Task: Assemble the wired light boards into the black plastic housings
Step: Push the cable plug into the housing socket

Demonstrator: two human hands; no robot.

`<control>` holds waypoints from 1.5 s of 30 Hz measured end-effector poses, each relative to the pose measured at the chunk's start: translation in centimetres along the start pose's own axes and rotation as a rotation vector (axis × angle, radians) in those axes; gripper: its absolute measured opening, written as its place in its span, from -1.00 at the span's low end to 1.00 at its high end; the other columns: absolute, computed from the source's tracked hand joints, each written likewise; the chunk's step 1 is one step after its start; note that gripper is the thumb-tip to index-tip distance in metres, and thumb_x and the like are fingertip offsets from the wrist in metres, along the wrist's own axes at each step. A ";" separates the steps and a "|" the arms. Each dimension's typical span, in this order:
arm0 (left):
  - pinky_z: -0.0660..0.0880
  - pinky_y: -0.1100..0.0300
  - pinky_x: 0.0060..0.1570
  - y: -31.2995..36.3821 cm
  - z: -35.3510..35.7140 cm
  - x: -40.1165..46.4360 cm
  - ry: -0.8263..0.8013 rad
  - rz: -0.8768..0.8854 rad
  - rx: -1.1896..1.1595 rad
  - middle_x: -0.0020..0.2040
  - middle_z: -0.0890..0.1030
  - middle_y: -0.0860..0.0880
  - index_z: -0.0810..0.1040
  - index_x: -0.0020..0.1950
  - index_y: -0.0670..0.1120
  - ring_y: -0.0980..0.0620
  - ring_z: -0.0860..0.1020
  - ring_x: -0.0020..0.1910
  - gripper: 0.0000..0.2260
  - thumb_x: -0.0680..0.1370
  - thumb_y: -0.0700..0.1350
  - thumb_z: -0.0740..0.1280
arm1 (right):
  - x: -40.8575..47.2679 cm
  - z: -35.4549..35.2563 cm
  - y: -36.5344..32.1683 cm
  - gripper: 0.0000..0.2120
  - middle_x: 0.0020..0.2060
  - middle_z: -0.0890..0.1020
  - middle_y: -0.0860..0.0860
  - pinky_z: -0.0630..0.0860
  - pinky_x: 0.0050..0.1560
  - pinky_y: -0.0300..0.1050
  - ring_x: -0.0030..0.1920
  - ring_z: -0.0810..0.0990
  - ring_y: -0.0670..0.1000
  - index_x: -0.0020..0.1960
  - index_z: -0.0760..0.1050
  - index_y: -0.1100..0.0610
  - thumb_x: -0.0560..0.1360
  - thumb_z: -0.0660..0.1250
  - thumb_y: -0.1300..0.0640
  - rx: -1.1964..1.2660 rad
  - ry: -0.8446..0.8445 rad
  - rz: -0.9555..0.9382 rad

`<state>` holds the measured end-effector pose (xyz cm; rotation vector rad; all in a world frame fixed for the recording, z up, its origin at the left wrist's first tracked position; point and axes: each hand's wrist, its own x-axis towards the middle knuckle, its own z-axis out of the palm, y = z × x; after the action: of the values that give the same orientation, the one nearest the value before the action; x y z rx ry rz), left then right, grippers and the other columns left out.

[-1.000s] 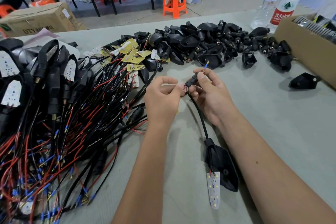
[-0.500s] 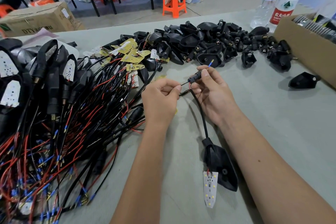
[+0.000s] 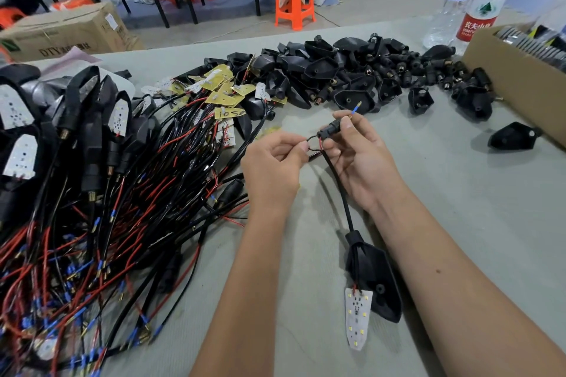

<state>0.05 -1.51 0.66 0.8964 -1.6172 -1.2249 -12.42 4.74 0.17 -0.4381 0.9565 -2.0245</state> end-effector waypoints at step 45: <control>0.61 -0.03 -0.20 -0.1 -0.4 -0.2 -0.007 0.314 0.425 -0.32 0.60 0.07 0.50 -0.16 -0.10 0.01 0.62 -0.30 -0.80 0.47 -0.34 0.46 | -0.1 0.0 0.6 -0.90 -0.23 0.63 0.07 0.56 -0.23 -0.30 -0.34 0.56 -0.09 0.09 0.61 0.20 0.59 0.38 0.31 -0.228 -0.026 -0.024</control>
<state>0.46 -1.50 0.58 0.8486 -1.9764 -0.6794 -12.05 4.60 -0.30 -0.6001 1.1767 -1.9332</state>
